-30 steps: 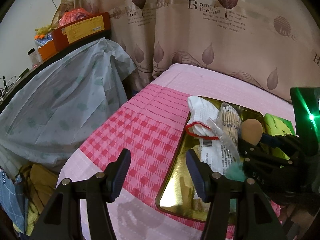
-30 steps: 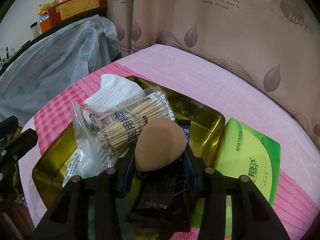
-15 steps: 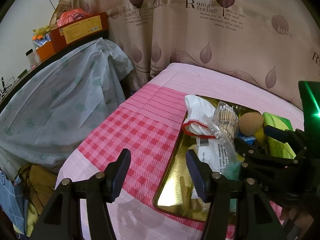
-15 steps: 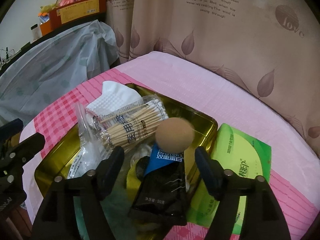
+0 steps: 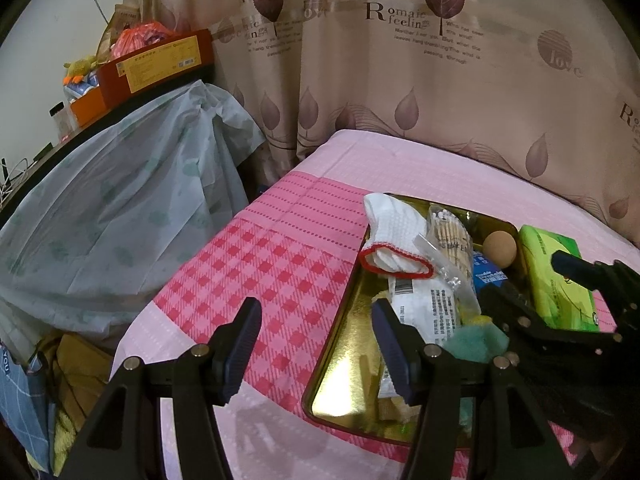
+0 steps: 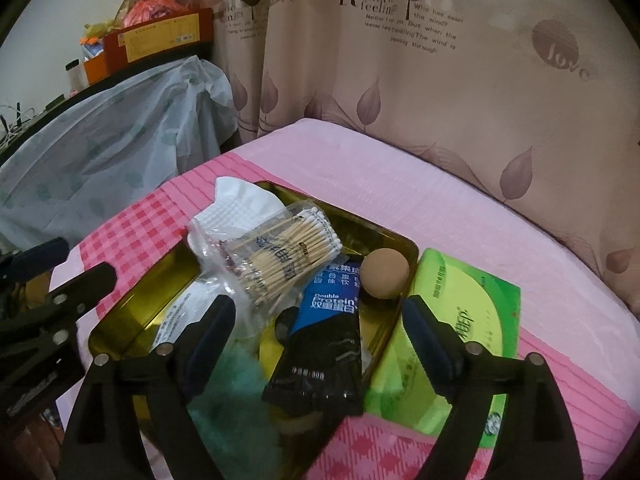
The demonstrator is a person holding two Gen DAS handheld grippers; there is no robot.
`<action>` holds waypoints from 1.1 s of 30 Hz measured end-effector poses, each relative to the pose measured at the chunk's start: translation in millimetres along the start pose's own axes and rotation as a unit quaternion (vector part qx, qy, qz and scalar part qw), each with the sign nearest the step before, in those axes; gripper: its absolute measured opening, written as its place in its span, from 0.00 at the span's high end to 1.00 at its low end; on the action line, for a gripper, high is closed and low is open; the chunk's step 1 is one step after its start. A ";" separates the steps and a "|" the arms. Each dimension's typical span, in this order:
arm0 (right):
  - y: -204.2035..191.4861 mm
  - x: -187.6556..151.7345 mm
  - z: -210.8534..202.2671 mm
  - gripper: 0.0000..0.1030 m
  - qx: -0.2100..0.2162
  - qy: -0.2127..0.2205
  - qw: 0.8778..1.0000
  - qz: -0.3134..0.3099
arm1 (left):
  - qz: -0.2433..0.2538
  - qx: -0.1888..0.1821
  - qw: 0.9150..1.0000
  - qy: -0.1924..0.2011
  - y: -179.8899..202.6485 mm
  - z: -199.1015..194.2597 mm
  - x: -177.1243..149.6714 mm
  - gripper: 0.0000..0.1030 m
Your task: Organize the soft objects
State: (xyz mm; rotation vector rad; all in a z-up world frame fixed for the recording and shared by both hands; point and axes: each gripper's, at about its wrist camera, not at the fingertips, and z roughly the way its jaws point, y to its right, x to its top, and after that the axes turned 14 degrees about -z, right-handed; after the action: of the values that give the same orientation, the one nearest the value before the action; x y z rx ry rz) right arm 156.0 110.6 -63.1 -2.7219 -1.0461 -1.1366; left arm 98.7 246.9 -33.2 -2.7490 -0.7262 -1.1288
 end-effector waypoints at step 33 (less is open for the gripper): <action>-18.4 -67.6 -62.9 0.03 -0.037 -0.042 0.992 0.109 | 0.023 -0.045 0.999 -0.004 15.8 -18.6 -11.9 0.43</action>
State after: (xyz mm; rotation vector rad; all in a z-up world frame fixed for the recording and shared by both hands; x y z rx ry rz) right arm 71.1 70.0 -63.9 -2.8751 -0.7028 -1.0552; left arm 86.7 223.6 -26.3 -2.8294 -0.6241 -1.1704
